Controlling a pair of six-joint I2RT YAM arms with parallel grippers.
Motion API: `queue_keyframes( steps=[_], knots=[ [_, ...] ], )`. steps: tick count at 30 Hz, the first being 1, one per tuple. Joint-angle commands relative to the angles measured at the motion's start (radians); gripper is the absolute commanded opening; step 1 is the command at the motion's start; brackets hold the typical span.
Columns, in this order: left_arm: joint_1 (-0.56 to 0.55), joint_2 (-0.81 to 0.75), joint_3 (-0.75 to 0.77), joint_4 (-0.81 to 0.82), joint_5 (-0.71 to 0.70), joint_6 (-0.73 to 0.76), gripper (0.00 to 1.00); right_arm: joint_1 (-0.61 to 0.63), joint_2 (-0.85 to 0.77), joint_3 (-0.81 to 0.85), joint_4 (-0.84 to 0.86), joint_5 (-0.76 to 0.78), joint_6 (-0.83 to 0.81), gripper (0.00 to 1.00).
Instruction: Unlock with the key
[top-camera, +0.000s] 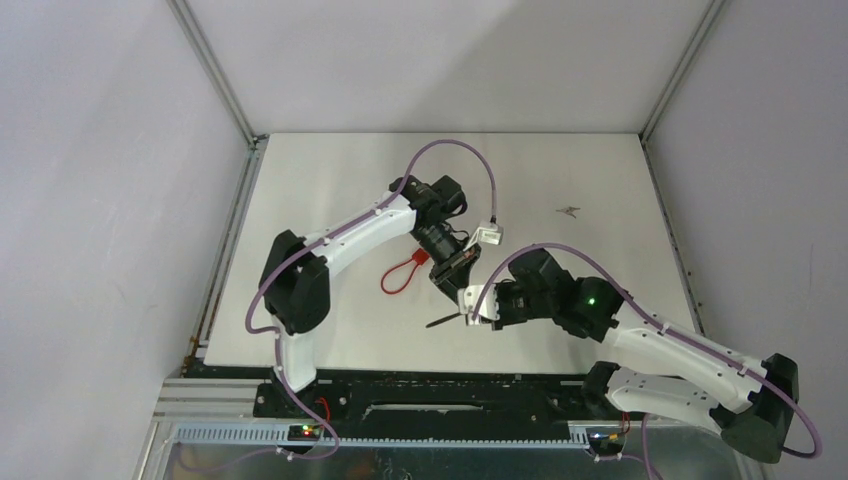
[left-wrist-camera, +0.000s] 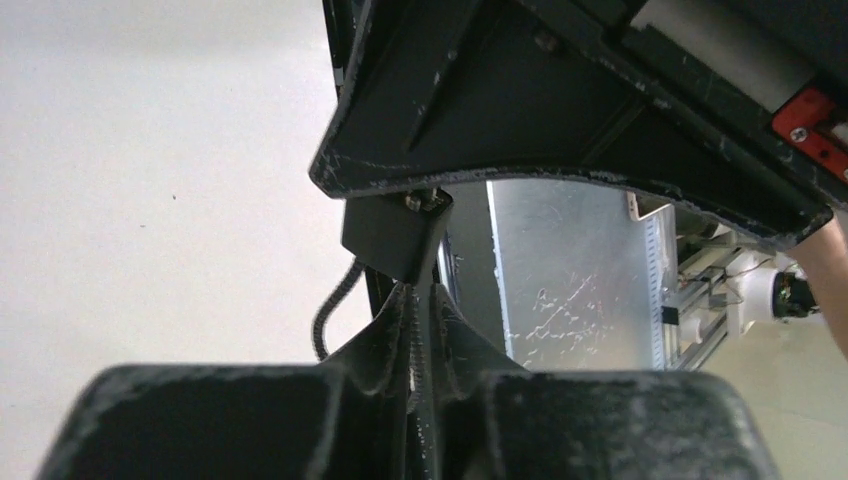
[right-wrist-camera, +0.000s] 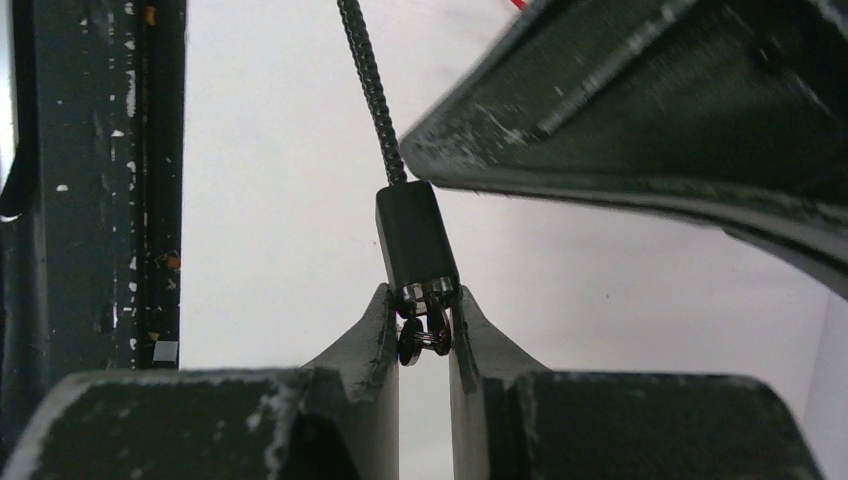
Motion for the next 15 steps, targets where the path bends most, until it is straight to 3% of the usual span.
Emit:
queue_keyframes(
  steps=[1,5,9,10,15],
  knots=[
    [0.032,-0.003,0.043,-0.039,0.022,0.08,0.25,-0.058,0.003,0.032,0.064,-0.022,0.062,0.0],
    [0.061,-0.046,0.0,-0.022,0.048,0.134,0.57,-0.141,-0.01,0.032,0.085,-0.115,0.116,0.0],
    [0.061,-0.128,-0.105,0.18,-0.027,0.023,0.95,-0.2,-0.013,0.045,0.078,-0.178,0.159,0.0],
    [0.061,-0.157,-0.143,0.26,-0.059,-0.02,0.99,-0.215,-0.012,0.05,0.076,-0.192,0.171,0.0],
    [0.045,-0.269,-0.291,0.567,-0.253,-0.136,1.0,-0.314,-0.004,0.085,0.071,-0.298,0.243,0.0]
  ],
)
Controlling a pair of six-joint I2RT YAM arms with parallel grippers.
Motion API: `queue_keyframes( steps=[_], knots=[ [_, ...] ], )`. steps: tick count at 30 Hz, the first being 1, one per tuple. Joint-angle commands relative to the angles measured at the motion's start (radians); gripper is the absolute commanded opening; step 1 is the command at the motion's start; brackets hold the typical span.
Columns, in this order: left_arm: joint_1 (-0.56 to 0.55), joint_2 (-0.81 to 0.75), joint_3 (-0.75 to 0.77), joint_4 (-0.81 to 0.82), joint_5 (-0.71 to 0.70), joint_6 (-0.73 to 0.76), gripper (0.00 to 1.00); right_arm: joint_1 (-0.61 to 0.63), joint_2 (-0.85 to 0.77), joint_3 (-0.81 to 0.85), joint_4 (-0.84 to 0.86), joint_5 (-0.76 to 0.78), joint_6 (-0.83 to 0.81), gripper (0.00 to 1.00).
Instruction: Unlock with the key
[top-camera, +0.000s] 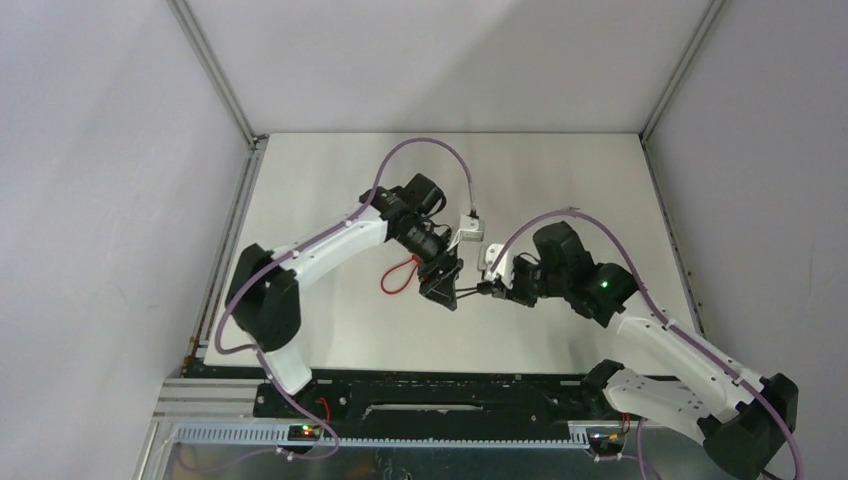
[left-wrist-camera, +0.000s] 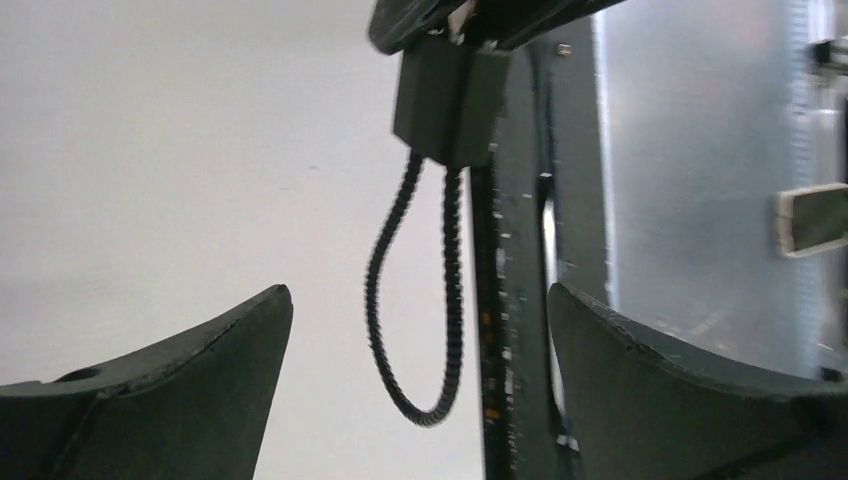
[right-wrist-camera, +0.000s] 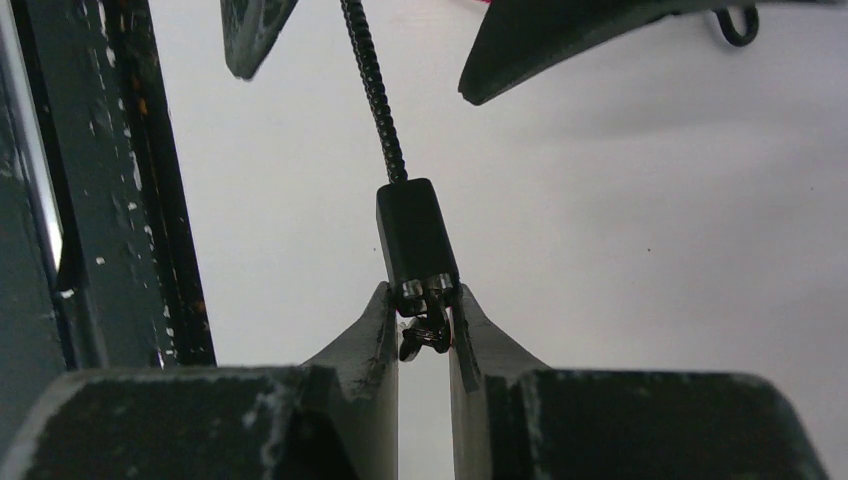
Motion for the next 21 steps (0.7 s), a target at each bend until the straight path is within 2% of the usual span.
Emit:
queue_keyframes(
  steps=[1,3,5,7,9,11,12,16,21],
  knots=[
    [-0.018,-0.129,-0.096,0.339,-0.172,-0.12,1.0,-0.084,-0.002,0.082,0.045,-0.149,0.102,0.0],
    [-0.028,-0.136,-0.113,0.393,-0.199,-0.138,0.99,-0.107,0.006,0.092,0.044,-0.183,0.122,0.0],
    [-0.045,-0.137,-0.118,0.422,-0.225,-0.138,0.9,-0.126,0.012,0.097,0.045,-0.216,0.14,0.0],
    [-0.065,-0.129,-0.11,0.422,-0.243,-0.119,0.7,-0.145,0.017,0.099,0.045,-0.247,0.155,0.0],
    [-0.076,-0.11,-0.082,0.385,-0.257,-0.089,0.39,-0.159,0.022,0.1,0.034,-0.266,0.154,0.0],
    [-0.081,-0.091,-0.044,0.319,-0.284,-0.054,0.22,-0.179,0.029,0.099,0.011,-0.279,0.139,0.0],
    [-0.082,-0.087,-0.031,0.275,-0.3,-0.031,0.17,-0.191,0.033,0.1,-0.006,-0.288,0.123,0.0],
    [-0.088,-0.099,-0.01,0.162,-0.398,0.059,0.01,-0.228,0.057,0.1,-0.091,-0.265,0.031,0.0],
    [-0.116,-0.13,-0.021,0.095,-0.506,0.117,0.0,-0.227,0.081,0.101,-0.161,-0.258,-0.05,0.0]
  ],
)
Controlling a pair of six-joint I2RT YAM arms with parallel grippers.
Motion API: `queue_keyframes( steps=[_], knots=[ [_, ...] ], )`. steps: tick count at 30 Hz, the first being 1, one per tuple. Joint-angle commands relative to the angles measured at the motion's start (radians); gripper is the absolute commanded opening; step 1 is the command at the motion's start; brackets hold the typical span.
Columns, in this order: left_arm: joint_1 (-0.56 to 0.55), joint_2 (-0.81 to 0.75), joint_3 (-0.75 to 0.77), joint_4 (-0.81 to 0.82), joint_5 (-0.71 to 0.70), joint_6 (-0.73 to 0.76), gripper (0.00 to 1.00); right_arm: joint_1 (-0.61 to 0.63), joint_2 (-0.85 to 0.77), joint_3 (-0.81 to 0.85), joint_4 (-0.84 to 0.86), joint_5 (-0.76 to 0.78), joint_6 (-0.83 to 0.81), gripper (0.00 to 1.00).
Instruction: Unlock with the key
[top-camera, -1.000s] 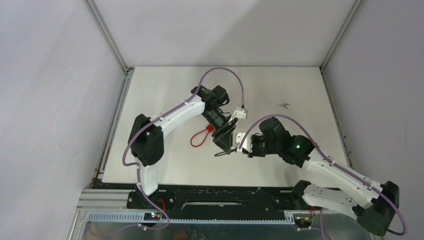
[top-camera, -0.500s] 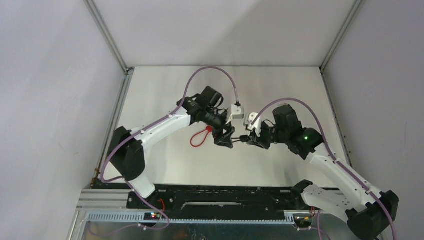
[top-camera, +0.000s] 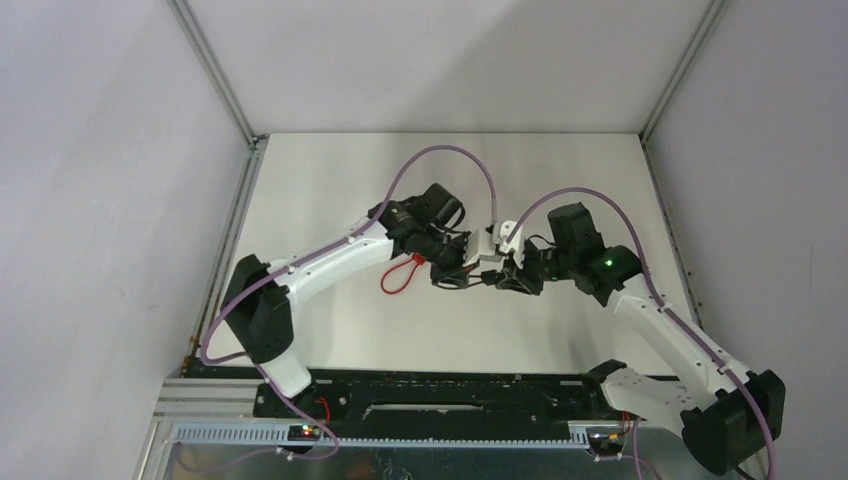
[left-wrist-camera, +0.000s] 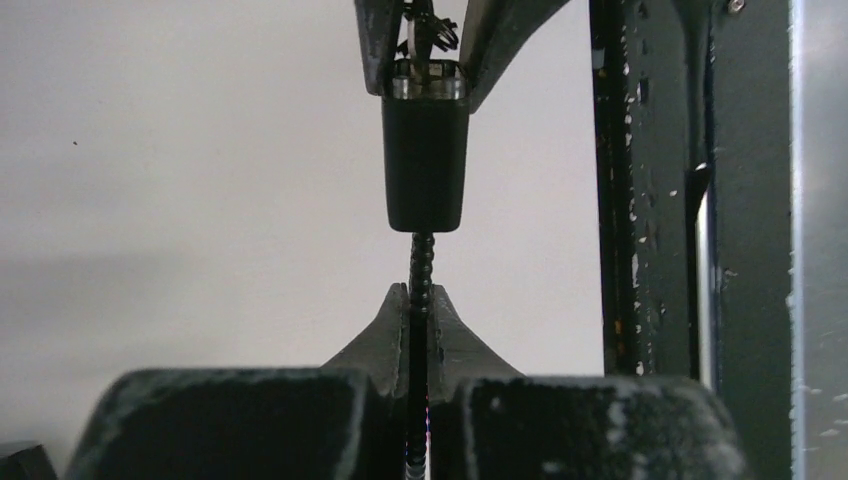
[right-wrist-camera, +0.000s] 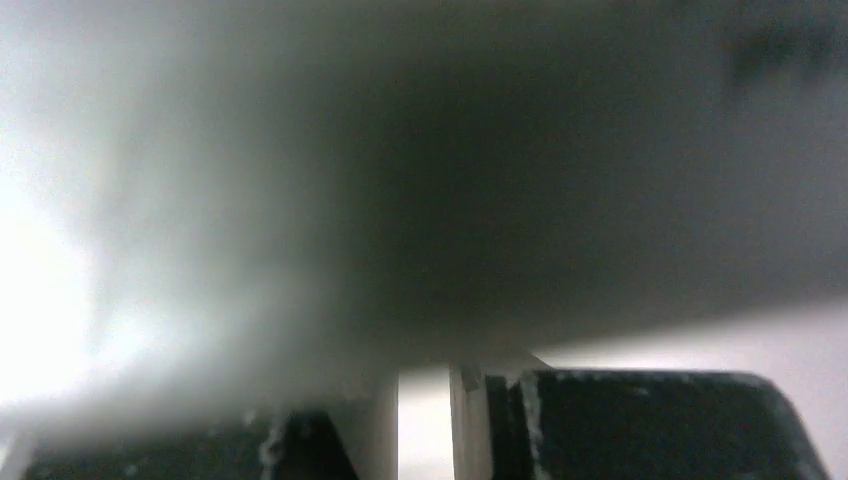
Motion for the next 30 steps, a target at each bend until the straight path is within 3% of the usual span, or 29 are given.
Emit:
queue_keyframes(
  steps=[1,6,14,30],
  knots=[
    [-0.009,-0.043,0.034,-0.138,-0.186,0.091,0.0,-0.007,0.012,0.035,-0.124,-0.018,-0.093,0.0],
    [-0.031,-0.07,0.019,-0.155,-0.176,0.099,0.0,0.029,0.036,0.034,-0.158,-0.015,-0.158,0.0],
    [-0.031,-0.11,0.03,-0.184,0.023,0.115,0.0,0.038,0.025,0.035,-0.096,-0.097,-0.099,0.02],
    [-0.03,-0.169,0.026,-0.192,0.079,0.096,0.0,0.04,0.041,0.066,-0.106,-0.154,-0.081,0.25]
  ],
)
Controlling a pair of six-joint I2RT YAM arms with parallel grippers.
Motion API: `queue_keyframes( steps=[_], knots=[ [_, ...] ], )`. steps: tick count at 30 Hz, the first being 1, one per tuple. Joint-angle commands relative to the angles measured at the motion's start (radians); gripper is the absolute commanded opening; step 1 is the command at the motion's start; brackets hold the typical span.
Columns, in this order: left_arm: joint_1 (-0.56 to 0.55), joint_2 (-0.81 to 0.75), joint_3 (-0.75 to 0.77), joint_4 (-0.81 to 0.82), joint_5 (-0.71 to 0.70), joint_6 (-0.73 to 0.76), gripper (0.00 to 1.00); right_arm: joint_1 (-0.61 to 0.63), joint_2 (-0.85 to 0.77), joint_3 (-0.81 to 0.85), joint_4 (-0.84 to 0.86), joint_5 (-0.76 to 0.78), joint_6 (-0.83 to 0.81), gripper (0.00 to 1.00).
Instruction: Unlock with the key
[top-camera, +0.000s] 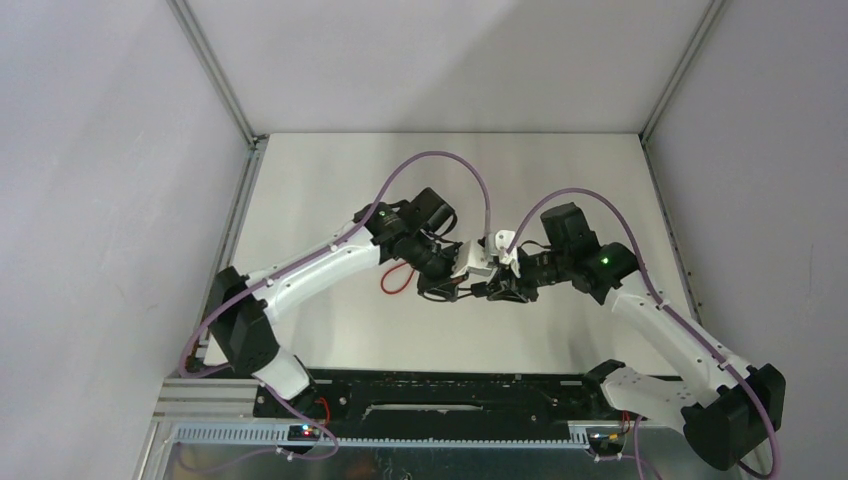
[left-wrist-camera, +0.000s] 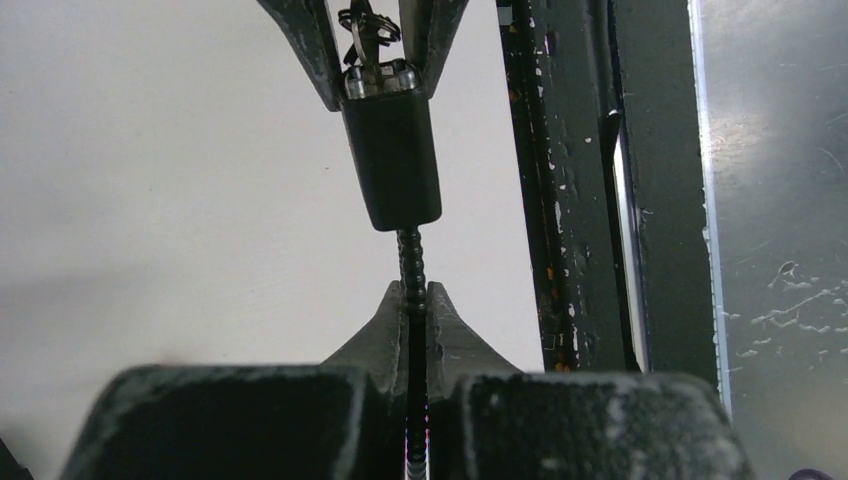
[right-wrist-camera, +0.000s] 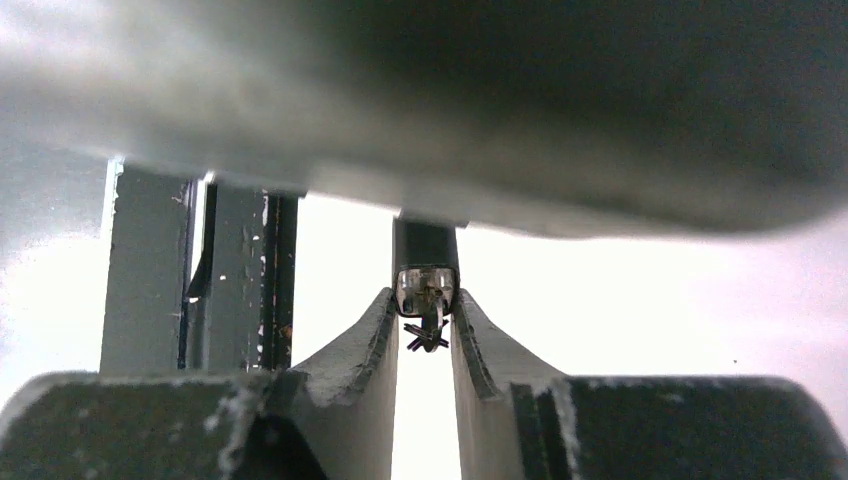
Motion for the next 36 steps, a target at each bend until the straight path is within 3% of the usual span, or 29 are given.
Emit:
queue_keyframes(
  steps=[1,10,17,19,28,36],
  knots=[
    [0.005,-0.08,0.026,-0.018,0.063,0.018,0.0,-0.003,0.014,0.029,-0.036,0.019,0.03,0.27],
    [0.007,-0.072,0.042,-0.021,0.099,0.005,0.0,-0.006,0.036,0.039,-0.044,0.009,0.024,0.32],
    [0.008,-0.07,0.042,-0.009,0.099,-0.016,0.0,-0.005,0.048,0.051,-0.037,-0.023,0.043,0.0],
    [0.008,-0.068,0.039,-0.004,0.086,-0.018,0.0,-0.003,0.044,0.052,-0.041,-0.018,0.035,0.0],
    [0.017,-0.06,0.003,-0.048,-0.122,0.018,0.0,-0.005,0.004,0.025,-0.009,0.235,0.022,0.0],
    [0.046,-0.114,-0.075,0.006,-0.285,0.023,0.0,0.005,-0.015,-0.056,0.007,0.416,0.005,0.0]
  ],
)
